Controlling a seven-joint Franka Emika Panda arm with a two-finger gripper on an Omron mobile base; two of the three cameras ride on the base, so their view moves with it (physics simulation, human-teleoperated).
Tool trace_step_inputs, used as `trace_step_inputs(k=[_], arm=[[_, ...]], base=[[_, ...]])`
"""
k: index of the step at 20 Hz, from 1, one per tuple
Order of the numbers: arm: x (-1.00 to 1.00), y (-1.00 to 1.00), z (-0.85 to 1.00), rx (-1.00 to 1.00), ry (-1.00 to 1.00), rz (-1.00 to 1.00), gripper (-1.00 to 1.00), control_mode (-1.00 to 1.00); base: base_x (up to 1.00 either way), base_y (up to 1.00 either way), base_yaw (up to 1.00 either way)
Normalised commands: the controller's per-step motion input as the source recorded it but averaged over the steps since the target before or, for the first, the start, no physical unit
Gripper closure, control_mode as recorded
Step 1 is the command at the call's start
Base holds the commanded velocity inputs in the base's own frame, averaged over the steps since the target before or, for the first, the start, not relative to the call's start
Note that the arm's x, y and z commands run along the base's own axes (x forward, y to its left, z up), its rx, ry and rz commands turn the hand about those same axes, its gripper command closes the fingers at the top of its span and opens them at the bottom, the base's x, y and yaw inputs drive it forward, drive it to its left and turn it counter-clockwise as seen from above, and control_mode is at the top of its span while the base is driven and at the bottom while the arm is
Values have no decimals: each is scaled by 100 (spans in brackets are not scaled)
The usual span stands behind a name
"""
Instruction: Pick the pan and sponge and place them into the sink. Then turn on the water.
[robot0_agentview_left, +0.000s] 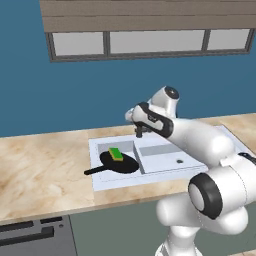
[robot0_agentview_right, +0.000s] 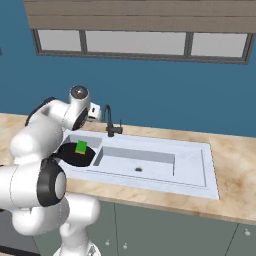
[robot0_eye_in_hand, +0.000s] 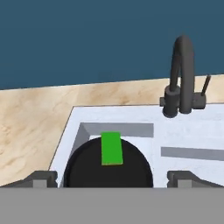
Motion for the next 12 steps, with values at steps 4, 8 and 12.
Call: trace_step_inputs(k=[4,8,12], arm=[[-9,-58,2,0,-9,0,-100,-100],[0,-58,0,1,-6,0,-100,-100],[0,-64,0,6,-5,0,-100,-100]], base=[[0,0,0],[0,0,0],[0,0,0]])
